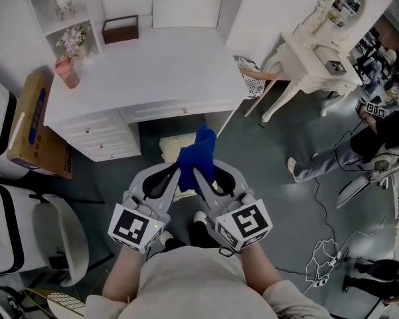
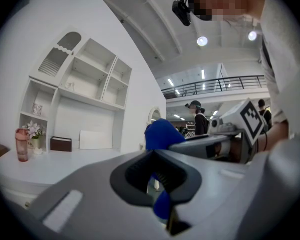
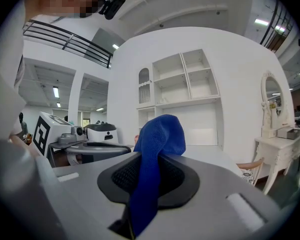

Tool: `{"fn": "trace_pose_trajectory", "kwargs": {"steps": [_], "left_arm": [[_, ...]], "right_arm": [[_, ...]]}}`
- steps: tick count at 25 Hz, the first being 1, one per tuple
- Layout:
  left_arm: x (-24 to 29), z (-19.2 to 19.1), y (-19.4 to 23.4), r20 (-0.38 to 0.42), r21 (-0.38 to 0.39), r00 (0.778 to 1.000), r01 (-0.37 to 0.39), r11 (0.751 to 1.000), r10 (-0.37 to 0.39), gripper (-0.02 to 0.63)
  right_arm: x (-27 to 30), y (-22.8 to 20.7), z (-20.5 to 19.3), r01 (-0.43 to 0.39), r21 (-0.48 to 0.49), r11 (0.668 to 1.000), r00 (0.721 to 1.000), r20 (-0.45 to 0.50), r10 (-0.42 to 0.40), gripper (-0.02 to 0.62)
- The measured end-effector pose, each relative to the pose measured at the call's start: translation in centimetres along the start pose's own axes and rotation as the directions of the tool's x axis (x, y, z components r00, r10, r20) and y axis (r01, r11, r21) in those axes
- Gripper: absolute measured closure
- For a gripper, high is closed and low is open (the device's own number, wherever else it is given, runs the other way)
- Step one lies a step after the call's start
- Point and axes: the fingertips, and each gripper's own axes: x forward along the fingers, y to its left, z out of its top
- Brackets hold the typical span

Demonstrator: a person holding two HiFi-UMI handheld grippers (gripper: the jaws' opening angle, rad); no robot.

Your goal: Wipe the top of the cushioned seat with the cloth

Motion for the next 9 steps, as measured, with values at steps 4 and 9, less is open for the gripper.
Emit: {"fn": "trace_pose_trajectory", "kwargs": {"steps": [4,9], "left_arm": [[-0.58,0.25,0.22,0.013,-0.002,1.0,-0.006,1.0,0.006,0.606],[-1.1,0.58,0.26,0.026,0.005,1.0,-0.004,1.0,0.003,0.606]], "right_arm": [[0.0,0.62,0.37,0.003,-0.007,1.0,1.0,0.003,-0.003,0.522],[0.04,1.07,0.5,0.009,-0.012,1.0,1.0,0.011,-0.009,0.522]]}}
